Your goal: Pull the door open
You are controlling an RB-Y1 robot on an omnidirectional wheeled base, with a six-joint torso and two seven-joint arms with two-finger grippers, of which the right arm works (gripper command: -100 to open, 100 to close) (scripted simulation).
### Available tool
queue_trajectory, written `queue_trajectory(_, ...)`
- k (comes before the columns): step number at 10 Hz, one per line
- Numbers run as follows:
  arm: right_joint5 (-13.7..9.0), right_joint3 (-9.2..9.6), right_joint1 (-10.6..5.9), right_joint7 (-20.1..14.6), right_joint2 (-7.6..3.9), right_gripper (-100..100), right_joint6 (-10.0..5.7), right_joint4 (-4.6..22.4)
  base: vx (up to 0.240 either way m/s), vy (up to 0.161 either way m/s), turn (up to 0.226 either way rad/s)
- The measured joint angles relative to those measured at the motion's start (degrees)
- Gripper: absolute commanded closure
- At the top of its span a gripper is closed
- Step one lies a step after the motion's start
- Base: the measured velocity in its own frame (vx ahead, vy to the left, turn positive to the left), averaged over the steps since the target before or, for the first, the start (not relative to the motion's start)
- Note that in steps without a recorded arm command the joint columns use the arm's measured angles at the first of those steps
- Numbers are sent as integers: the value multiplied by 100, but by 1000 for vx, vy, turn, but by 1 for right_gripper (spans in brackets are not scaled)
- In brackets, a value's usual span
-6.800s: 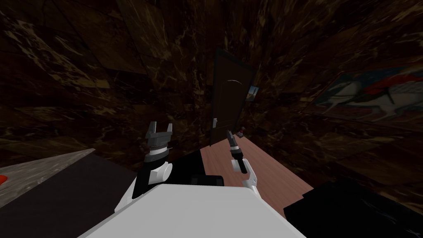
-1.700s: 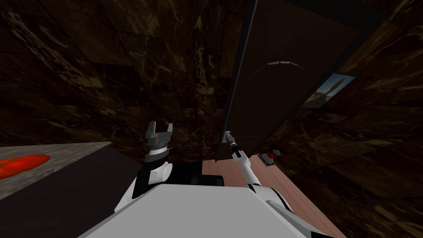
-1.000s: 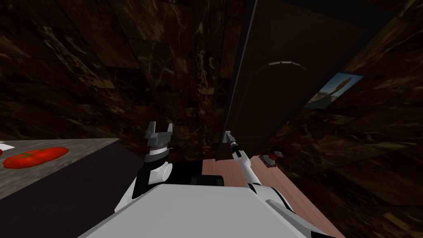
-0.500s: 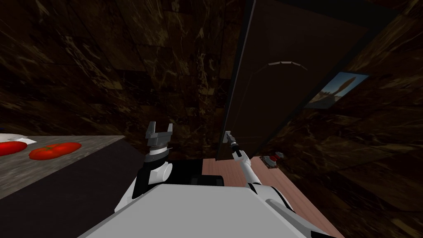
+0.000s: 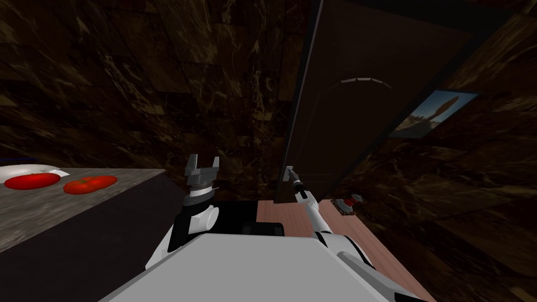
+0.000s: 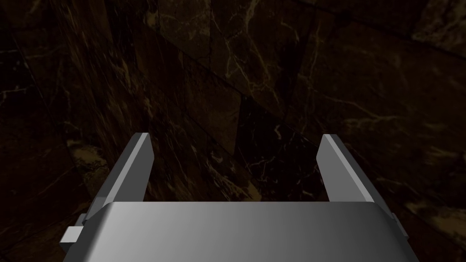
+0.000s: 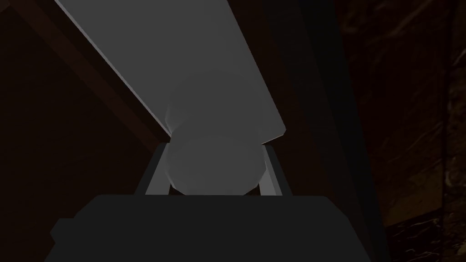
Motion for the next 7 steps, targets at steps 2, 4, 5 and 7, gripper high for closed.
queue_trajectory(2, -194, 32, -22, -294, -31, 100, 5, 24, -48, -34, 69)
queue_trajectory(4, -341, 76, -15, -586, -50, 100, 16, 17, -35, -29, 46)
queue_trajectory(5, -390, 90, 0, -697, -53, 100, 30, -7, -40, -25, 97)
queue_trajectory(7, -610, 116, -41, -993, -81, 100, 40, 42, -48, -43, 68)
